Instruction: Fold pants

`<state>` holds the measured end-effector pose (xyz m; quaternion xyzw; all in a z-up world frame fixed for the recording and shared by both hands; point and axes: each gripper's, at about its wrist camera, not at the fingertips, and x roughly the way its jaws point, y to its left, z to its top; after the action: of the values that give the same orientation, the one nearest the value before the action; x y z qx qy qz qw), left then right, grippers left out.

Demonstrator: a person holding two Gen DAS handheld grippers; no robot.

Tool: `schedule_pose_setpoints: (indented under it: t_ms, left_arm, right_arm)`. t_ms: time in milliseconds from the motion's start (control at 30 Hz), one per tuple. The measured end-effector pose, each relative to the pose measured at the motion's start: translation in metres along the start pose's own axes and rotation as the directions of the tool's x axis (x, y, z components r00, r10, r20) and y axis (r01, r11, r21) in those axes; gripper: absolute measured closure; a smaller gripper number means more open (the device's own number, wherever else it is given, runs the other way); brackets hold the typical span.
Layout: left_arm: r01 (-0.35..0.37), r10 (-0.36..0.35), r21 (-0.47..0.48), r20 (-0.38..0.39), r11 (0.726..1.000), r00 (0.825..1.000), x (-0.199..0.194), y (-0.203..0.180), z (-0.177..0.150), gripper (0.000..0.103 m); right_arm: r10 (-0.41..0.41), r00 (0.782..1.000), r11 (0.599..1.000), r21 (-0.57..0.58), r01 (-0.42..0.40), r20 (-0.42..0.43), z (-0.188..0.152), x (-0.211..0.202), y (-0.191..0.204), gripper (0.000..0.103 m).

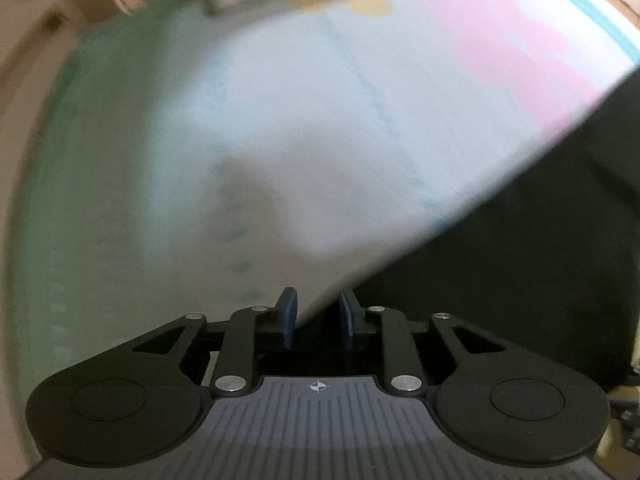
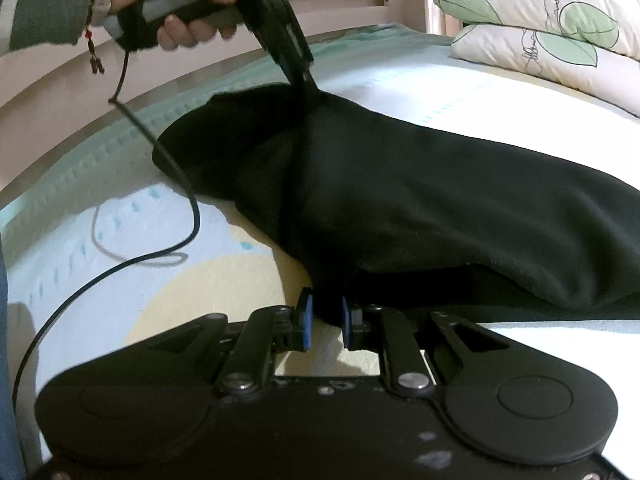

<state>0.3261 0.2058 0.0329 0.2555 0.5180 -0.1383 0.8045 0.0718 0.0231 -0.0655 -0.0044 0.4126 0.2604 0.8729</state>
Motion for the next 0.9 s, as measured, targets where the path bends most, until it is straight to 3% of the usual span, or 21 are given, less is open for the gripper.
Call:
schedule_pose_setpoints:
  t_ms: [67,233,300,400,467,533,667,733,900]
  left_arm:
    - [-0.094,0.093,0.017,0.019,0.995,0.995,-0.01,0.01,0.002,0.079]
    - [-0.144,0.146,-0.049,0.046,0.988,0.988,-0.041,0.033,-0.007,0.079]
    - [-0.104,0.108,-0.072,0.05,0.992,0.993,-0.049,0.03,-0.022,0.079]
    - [0.017,-0.014,-0.155,0.016,0.988,1.0,-0.049,0.022,-0.053,0.078]
    - [0.098,-0.108,-0.227,-0.029,0.969,0.994,-0.036,0.016,-0.077,0.078]
    - [0.126,-0.149,-0.258,-0.072,0.958,0.986,-0.02,0.005,-0.098,0.078]
    - [0.066,-0.088,-0.2,-0.105,0.978,0.991,0.009,-0.016,-0.121,0.078]
    - [0.067,-0.083,-0.218,-0.065,0.974,0.994,0.011,-0.014,-0.122,0.077]
    - [0.081,-0.097,-0.261,-0.049,0.962,0.994,0.017,0.004,-0.116,0.075]
  right_arm:
    - [0.0,1.0,1.0,0.007,0.0,-0.002,0.0,0.001,-0.001,0.087]
    - [0.004,1.0,1.0,0.018,-0.003,-0.012,0.004,0.003,-0.003,0.087]
    - [0.006,1.0,1.0,0.021,-0.006,-0.012,0.005,0.003,-0.004,0.087]
    - [0.002,1.0,1.0,0.022,-0.002,-0.007,0.004,0.003,-0.003,0.086]
    - [0.002,1.0,1.0,0.022,-0.001,-0.005,0.002,0.003,-0.002,0.084]
    - [-0.006,1.0,1.0,0.013,0.006,-0.003,0.002,0.002,-0.001,0.084]
    - [-0.014,1.0,1.0,0.007,0.014,-0.001,0.002,-0.002,0.001,0.083]
    - [-0.021,1.0,1.0,0.001,0.021,0.002,0.001,-0.004,0.003,0.082]
    - [-0.042,0.998,0.999,0.002,0.042,0.041,0.001,-0.009,0.005,0.08]
